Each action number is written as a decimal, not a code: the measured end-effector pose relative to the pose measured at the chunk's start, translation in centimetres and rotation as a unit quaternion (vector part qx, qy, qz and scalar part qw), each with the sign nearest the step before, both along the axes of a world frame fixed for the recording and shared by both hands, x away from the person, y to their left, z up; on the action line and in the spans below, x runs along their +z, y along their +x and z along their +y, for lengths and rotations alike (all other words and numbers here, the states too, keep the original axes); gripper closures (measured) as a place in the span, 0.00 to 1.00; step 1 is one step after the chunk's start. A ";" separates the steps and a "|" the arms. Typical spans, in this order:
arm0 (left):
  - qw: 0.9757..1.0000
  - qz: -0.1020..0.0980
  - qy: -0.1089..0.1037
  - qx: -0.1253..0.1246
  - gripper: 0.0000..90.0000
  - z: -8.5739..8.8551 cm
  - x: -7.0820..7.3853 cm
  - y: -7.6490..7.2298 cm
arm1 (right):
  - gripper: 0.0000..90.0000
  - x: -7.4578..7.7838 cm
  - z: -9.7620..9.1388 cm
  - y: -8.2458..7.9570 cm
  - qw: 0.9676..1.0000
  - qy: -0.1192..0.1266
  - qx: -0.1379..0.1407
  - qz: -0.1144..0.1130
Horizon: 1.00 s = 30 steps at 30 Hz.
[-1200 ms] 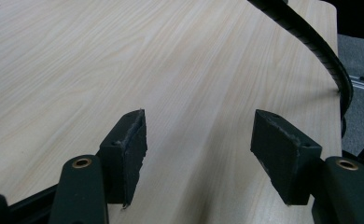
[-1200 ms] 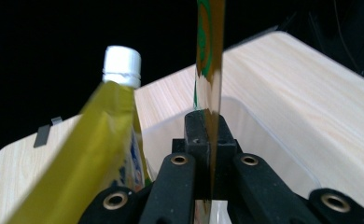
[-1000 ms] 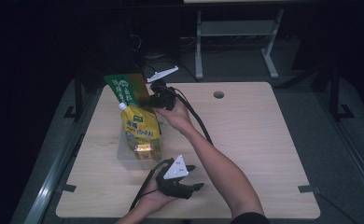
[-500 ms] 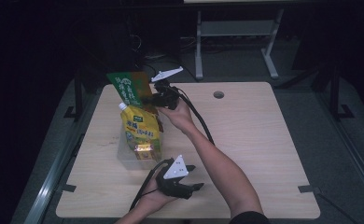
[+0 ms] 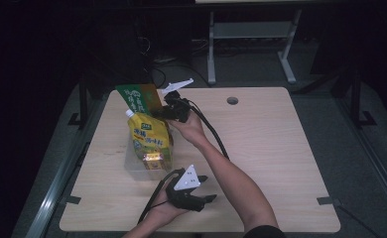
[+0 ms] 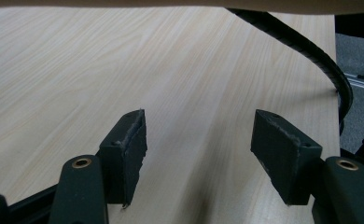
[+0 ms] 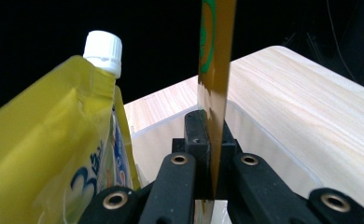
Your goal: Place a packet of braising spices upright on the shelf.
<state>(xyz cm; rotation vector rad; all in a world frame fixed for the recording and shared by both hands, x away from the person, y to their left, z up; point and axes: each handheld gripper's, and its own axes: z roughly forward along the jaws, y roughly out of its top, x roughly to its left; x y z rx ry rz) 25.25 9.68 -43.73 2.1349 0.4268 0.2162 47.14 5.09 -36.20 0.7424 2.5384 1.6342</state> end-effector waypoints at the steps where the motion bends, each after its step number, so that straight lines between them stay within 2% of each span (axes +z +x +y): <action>1: 1.000 0.000 0.000 0.000 0.39 0.0 0.0 0.0 | 1.00 -0.2 -0.1 0.0 1.000 0.002 0.003 0.000; 13: 1.000 0.001 0.003 -0.002 0.39 -0.2 -0.1 0.0 | 0.99 -1.4 -1.0 -0.1 1.000 -0.009 0.005 0.006; 18: 1.000 0.000 0.003 -0.003 0.39 -0.3 -0.1 0.0 | 0.99 -1.5 -1.3 -0.1 1.000 -0.017 0.001 0.005; 21: 1.000 0.001 0.004 -0.004 0.39 -0.3 -0.1 -0.1 | 0.98 -1.2 -1.4 -0.2 1.000 -0.031 -0.005 -0.005; 24: 1.000 0.001 0.004 -0.002 0.39 -0.2 -0.1 0.0 | 0.87 -1.2 -1.7 0.0 0.999 -0.036 -0.013 0.002; 28: 1.000 0.003 0.002 -0.001 0.38 -0.2 0.0 0.1 | 0.79 -1.1 -2.6 0.3 0.999 -0.033 -0.015 0.025; 30: 1.000 0.003 0.003 -0.002 0.38 -0.2 0.0 0.2 | 0.75 -1.0 -2.9 0.3 0.999 -0.036 -0.012 0.025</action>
